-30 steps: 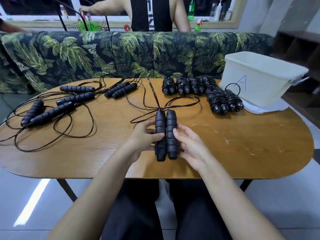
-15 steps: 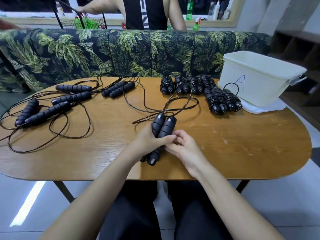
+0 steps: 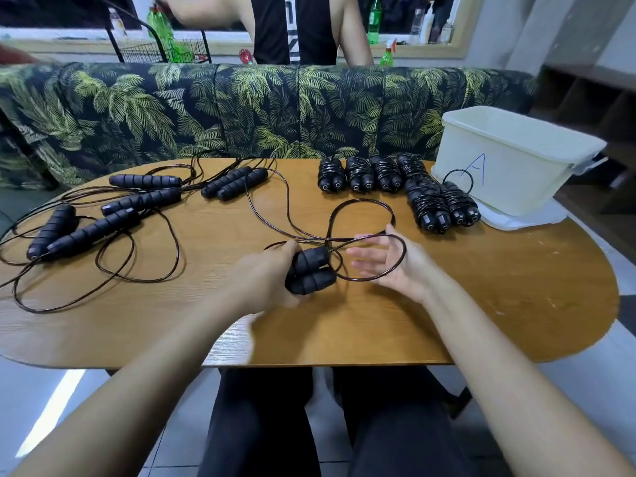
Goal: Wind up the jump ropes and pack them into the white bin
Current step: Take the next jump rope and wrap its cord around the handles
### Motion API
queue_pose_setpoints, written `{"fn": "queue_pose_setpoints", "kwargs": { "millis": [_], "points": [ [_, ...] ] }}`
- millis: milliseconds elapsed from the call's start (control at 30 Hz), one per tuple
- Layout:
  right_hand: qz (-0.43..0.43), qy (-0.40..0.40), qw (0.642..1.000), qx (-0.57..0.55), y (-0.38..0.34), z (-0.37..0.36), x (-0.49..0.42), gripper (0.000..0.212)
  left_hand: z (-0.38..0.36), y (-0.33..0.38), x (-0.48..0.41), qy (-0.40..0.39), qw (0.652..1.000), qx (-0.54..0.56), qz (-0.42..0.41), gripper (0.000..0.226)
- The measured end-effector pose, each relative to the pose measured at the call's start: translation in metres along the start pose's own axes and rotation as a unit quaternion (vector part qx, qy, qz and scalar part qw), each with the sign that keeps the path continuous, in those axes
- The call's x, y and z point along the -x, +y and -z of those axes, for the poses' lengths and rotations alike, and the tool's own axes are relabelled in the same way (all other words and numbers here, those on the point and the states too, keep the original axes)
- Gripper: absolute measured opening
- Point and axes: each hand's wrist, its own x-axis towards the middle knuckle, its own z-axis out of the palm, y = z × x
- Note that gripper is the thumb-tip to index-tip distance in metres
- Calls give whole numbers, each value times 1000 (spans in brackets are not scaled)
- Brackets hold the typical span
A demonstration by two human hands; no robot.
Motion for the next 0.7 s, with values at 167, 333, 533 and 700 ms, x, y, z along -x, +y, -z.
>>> {"fn": "queue_pose_setpoints", "kwargs": {
  "millis": [167, 333, 533, 700],
  "points": [
    [39, -50, 997, 50, -17, 7, -2, 32, 11, -8, 0, 37, 996, -76, 19, 55],
    [265, 142, 869, 393, -36, 20, -7, 10, 23, -24, -3, 59, 995, -73, 33, 55],
    [282, 270, 553, 736, -35, 16, -16, 28, 28, -18, -11, 58, 998, -31, 4, 61],
    [379, -37, 659, 649, -37, -36, 12, 86, 35, -9, -10, 60, 997, -26, -38, 58]
  ]
}}
